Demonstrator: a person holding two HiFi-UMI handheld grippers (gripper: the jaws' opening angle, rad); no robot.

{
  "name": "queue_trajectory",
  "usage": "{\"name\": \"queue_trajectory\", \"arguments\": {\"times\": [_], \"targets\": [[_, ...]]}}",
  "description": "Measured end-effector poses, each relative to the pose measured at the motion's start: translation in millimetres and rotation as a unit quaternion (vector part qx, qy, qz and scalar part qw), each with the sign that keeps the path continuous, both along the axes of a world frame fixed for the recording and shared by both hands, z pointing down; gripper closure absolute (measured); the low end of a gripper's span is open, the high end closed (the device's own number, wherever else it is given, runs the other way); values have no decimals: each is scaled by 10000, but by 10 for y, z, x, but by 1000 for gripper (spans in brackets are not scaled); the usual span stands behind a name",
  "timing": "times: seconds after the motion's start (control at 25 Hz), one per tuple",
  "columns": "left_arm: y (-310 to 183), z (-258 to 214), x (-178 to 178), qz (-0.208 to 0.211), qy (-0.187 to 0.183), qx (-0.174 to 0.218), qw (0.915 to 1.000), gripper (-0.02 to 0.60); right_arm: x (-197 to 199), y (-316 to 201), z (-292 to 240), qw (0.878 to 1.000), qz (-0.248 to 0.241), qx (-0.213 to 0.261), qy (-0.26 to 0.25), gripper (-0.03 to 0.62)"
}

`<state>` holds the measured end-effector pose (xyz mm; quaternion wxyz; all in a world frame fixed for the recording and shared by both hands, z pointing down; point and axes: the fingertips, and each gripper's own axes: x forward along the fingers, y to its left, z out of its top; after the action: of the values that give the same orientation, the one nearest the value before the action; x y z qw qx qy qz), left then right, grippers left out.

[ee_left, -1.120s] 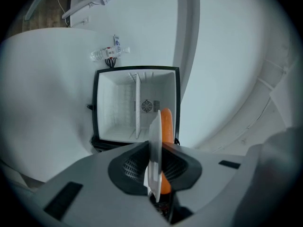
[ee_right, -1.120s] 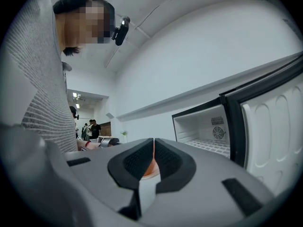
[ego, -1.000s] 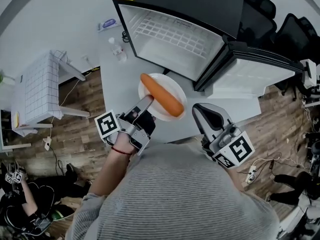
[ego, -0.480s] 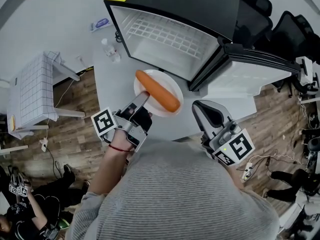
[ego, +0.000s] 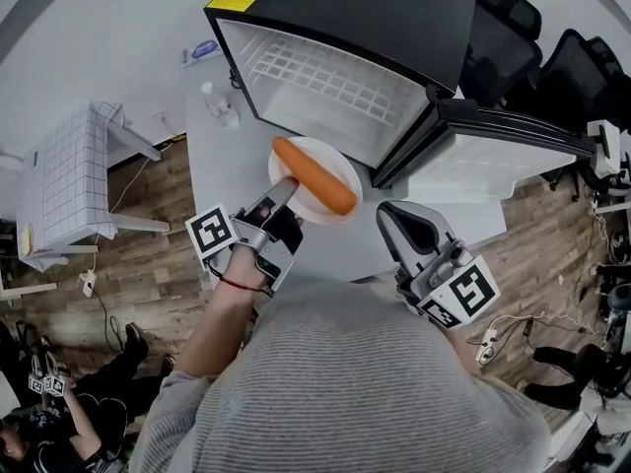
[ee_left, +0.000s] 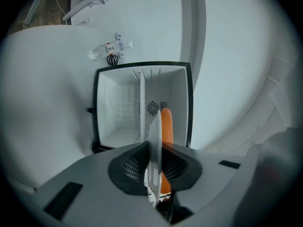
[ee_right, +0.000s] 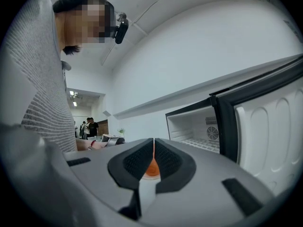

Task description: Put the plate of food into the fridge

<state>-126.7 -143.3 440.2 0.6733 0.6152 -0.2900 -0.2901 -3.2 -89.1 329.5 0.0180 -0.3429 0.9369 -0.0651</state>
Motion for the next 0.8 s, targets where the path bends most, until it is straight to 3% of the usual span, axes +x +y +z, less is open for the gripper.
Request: {"name": "queue_trajectory", "arguments": {"times": [0.32,0.8], "targets": [[-309,42,105,120,-248,-93,9996,526,33,-113,20,9999,-122,-30,-85,579],[-767,234,238,266,-245,-256,9990,526,13,-270,32,9994,-254,-183,-162,579]]}}
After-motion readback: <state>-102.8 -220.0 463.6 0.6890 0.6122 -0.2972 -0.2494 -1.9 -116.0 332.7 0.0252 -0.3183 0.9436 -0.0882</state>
